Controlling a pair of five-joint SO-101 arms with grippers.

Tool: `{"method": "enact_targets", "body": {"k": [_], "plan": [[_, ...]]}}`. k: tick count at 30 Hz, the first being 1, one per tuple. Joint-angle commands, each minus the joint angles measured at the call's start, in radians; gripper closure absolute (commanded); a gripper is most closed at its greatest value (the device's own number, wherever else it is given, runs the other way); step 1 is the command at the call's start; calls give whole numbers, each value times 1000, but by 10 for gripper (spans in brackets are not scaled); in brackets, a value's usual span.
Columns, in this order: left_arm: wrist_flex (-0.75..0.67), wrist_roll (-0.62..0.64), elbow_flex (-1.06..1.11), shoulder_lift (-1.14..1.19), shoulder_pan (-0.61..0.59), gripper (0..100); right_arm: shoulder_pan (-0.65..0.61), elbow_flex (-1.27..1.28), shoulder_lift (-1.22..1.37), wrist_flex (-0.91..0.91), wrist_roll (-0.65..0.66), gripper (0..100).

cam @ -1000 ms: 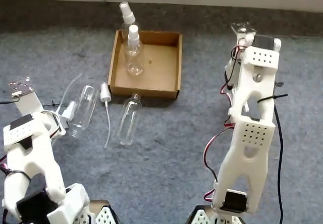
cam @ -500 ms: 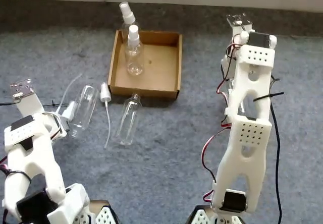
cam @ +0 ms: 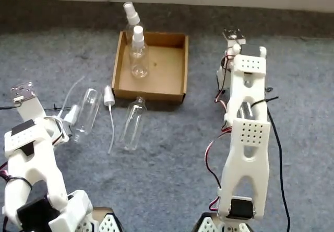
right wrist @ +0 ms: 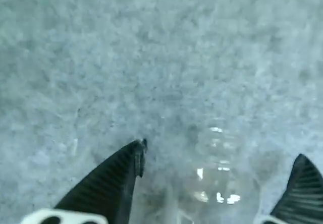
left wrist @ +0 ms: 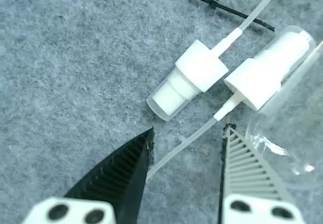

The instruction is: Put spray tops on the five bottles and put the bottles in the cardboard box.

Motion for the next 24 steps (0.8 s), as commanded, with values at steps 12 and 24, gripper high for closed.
{"method": "enact_targets", "body": {"k": [12,24], "plan": [[-14,2,-4,-13,15,793,19,-147,-15,61,-6,716],[-14,2,-4,-13,10,793,24,-263,-5,137,2,721]]}}
